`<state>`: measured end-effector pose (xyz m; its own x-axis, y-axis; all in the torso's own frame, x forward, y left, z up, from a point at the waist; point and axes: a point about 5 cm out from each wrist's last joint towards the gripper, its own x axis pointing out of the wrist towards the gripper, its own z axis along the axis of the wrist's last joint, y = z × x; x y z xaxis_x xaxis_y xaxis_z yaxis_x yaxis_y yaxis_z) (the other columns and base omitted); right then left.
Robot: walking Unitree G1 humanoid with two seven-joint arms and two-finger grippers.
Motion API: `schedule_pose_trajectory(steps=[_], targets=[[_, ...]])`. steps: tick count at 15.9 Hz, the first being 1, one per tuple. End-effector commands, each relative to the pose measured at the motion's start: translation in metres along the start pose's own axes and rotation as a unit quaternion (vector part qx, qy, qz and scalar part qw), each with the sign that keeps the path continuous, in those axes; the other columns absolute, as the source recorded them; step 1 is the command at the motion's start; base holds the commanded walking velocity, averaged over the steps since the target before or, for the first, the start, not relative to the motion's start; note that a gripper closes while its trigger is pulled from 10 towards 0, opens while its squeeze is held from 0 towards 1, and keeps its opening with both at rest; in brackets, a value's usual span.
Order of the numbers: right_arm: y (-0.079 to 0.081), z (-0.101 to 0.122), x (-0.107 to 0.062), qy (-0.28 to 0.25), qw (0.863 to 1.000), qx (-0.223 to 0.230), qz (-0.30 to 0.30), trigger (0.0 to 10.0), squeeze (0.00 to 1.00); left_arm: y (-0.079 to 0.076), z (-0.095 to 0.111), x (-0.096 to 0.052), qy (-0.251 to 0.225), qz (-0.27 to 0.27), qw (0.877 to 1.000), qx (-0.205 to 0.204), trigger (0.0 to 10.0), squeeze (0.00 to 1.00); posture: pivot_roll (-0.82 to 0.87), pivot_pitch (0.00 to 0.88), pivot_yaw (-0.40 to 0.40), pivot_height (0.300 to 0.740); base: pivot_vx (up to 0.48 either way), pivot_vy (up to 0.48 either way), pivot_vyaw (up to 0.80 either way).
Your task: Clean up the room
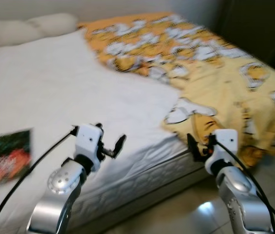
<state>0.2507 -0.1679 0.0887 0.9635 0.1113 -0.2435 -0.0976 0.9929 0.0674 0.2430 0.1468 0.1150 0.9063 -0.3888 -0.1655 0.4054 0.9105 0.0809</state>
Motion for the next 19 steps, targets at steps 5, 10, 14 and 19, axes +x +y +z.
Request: schedule_pose_trajectory(steps=[5, 10, 14, 19], targets=[[0.0091, 0.0031, 0.0021, -0.007, 1.0, 0.001, 0.02, 10.0, 0.0, 0.0056, -0.0016, -0.006, 0.005, 0.011, 1.0, 0.005, 10.0, 0.0, 0.02, 0.0, -0.021, 0.74, 0.275, 0.0, -0.27], [0.0105, 0.0052, 0.0032, -0.011, 1.0, -0.008, 0.026, 10.0, 0.0, 0.0067, -0.0025, -0.0069, 0.006, 0.015, 1.0, 0.005, 10.0, 0.0, 0.02, 0.0, -0.019, 0.74, 0.276, 0.0, 0.0], [0.0115, 0.0055, 0.0036, -0.014, 0.999, -0.014, 0.029, 10.0, 0.0, 0.0072, -0.0029, -0.0068, 0.008, 0.013, 1.0, 0.005, 10.0, 0.0, 0.02, 0.0, -0.016, 0.74, 0.28, 0.0, 0.0], [0.0118, 0.005, 0.0041, -0.013, 0.999, -0.014, 0.028, 10.0, 0.0, 0.0068, -0.0041, -0.0061, 0.009, 0.01, 1.0, 0.008, 10.0, 0.0, 0.02, 0.0, -0.017, 0.74, 0.283, 0.0, 0.0]])
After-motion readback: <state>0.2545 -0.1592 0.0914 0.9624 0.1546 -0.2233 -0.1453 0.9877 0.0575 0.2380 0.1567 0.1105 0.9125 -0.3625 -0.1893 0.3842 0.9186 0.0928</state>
